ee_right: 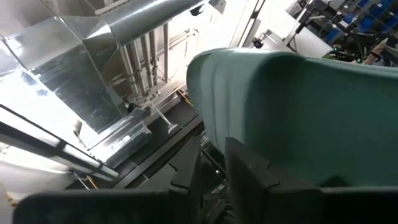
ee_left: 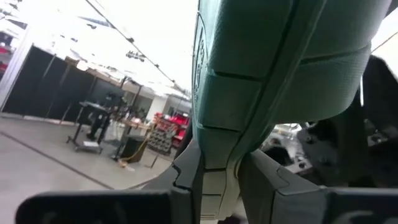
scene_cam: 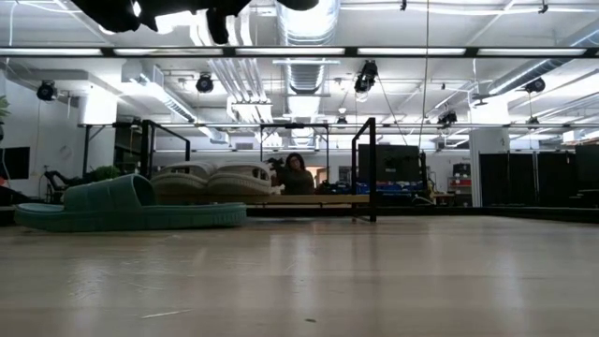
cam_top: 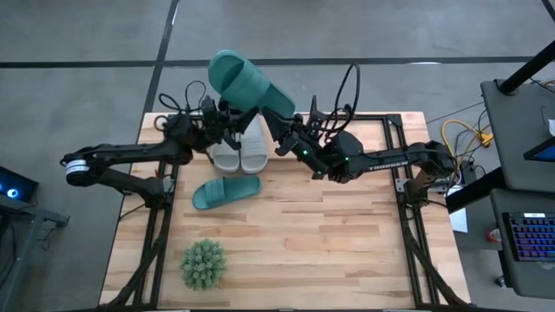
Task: Pick and place slides into the shelf
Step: Put the bottom green slipper on the shelf
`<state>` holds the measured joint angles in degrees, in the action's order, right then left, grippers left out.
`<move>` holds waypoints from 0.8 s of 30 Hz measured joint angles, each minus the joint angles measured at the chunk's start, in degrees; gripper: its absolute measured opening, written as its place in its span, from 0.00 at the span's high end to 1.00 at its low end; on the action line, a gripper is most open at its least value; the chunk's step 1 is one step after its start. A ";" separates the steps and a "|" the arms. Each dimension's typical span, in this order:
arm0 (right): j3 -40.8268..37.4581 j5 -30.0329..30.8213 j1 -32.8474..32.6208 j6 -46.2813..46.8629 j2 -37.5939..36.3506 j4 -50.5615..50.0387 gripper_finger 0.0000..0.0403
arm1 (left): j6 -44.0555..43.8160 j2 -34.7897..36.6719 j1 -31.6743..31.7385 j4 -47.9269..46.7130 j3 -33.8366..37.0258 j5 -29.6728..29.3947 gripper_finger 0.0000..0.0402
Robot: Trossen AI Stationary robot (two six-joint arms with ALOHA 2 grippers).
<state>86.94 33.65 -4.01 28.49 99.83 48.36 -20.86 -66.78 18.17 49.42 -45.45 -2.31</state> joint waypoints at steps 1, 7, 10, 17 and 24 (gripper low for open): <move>0.00 0.01 0.01 -0.03 -0.01 -0.02 0.83 | 0.02 0.45 0.05 -0.96 0.02 0.05 0.86; 0.00 -3.36 -0.24 -5.50 -1.02 -0.22 0.79 | 0.09 5.80 0.33 -12.48 0.07 0.61 0.86; 0.00 -5.76 -0.81 -10.45 -2.32 -0.59 0.78 | -1.16 8.72 0.32 -19.36 0.09 1.43 0.86; 0.04 -5.74 -2.83 -22.56 -7.06 -11.57 0.77 | -3.71 14.29 0.29 -32.42 0.11 5.59 0.87; 0.04 -5.27 -3.48 -31.03 -12.27 -26.81 0.79 | -12.13 15.01 0.27 -39.03 0.69 12.65 0.87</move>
<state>86.98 28.38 -7.49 -2.54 87.57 21.54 -32.99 -51.77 18.44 10.39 -44.76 10.34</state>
